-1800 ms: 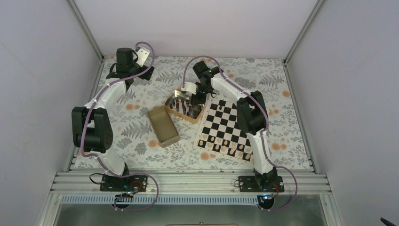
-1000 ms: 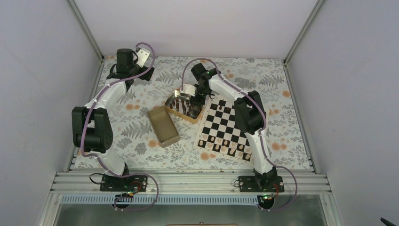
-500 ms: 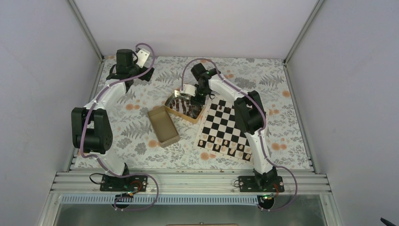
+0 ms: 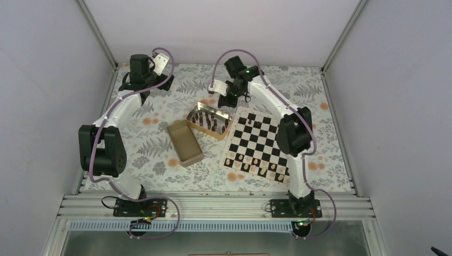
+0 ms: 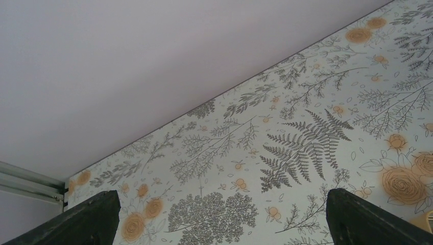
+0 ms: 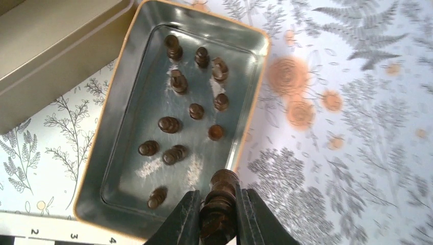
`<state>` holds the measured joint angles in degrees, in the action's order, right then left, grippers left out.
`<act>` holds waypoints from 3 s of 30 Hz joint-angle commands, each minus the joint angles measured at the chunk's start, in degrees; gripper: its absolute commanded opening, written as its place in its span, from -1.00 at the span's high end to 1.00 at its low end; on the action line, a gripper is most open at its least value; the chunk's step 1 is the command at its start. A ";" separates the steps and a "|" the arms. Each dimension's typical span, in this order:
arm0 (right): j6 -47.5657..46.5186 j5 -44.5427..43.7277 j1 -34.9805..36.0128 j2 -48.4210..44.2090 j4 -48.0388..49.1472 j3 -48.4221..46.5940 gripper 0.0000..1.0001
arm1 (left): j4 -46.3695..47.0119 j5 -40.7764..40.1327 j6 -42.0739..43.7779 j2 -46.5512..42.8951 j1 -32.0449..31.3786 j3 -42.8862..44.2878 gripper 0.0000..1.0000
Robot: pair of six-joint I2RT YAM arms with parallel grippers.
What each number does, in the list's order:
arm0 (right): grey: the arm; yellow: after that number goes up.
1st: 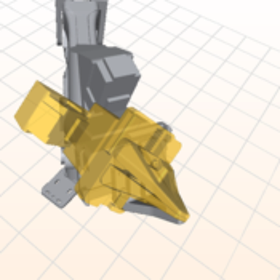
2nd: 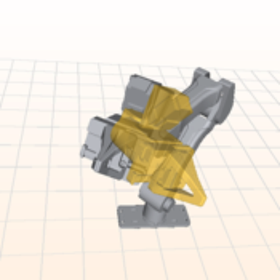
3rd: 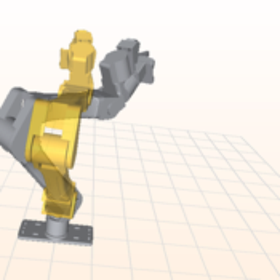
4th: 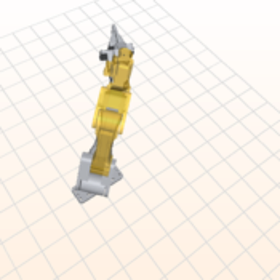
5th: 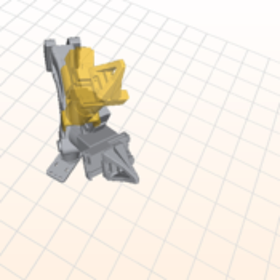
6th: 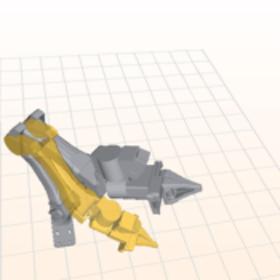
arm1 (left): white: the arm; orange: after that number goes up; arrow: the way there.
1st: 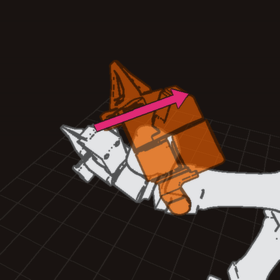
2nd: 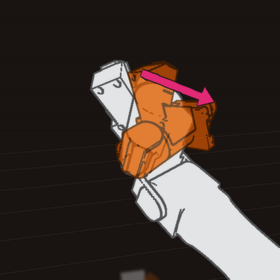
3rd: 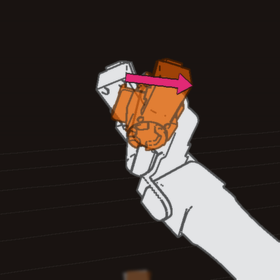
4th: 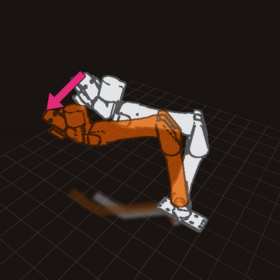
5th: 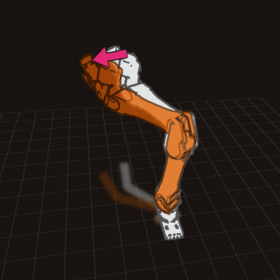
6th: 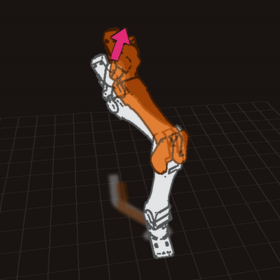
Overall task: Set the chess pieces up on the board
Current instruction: Pick up the chess piece from the storage box, then place the chess piece on the chessboard.
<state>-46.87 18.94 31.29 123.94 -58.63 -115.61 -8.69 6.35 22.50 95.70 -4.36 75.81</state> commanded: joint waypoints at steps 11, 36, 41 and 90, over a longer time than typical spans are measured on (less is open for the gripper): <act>2.70 -1.18 -14.89 -11.13 0.56 9.45 0.72 | -0.01 1.72 0.22 -1.59 -0.12 0.57 -1.00; 4.15 -3.40 -27.49 -15.85 7.99 29.82 0.72 | 0.43 2.04 0.35 -1.57 -0.12 -0.14 -1.00; 4.16 -4.11 -28.53 -15.88 8.47 31.89 0.72 | 0.28 2.37 0.35 -1.71 -0.12 -0.22 -1.00; 3.67 -3.36 -31.02 -11.50 10.99 36.72 0.47 | 0.43 3.40 0.60 -0.38 -0.12 -0.63 -1.00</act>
<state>-43.20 15.90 0.64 111.07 -46.13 -79.44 -8.71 8.62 22.50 95.35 -4.36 75.40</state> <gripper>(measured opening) 0.231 0.999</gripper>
